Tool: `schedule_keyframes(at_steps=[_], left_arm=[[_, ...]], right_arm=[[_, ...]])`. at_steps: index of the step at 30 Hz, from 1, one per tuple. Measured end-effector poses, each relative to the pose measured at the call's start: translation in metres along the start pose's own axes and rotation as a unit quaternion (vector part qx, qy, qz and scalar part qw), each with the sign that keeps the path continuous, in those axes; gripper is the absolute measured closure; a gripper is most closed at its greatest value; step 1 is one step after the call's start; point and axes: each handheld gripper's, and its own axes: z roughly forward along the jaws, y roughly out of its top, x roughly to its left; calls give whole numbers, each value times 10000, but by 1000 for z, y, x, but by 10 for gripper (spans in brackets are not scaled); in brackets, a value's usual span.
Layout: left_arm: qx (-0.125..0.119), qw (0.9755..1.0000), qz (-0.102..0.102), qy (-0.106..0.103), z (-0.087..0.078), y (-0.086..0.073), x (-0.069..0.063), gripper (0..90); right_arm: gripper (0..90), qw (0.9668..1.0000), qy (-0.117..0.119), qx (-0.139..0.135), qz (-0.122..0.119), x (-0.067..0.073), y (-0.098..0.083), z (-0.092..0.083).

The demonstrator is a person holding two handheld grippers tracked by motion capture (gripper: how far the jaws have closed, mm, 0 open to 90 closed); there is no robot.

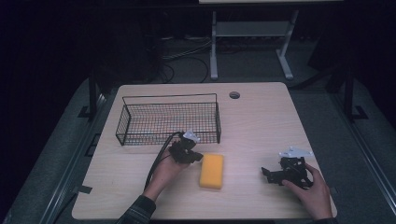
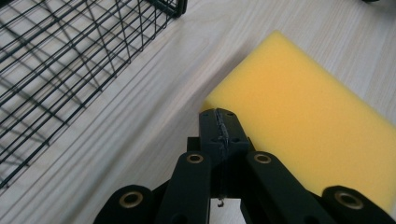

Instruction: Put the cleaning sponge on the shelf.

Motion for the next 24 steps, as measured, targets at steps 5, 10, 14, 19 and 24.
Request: schedule_keyframes(at_steps=[5,10,14,19,24], left_arm=[[36,10000,46,-34,5,4,-2,898],[13,9999,72,-70,9,9,-5,898],[52,9998,140,-110,13,14,-7,898],[94,9996,211,-158,19,18,-11,898],[126,9993,292,-188,22,21,-14,898]], right_arm=[[0,10000,0,1,6,0,0,0],[0,10000,-1,2,2,0,0,0],[0,10000,0,0,4,0,0,0],[0,10000,0,0,-2,0,0,0],[0,10000,1,-3,-1,0,0,0]])
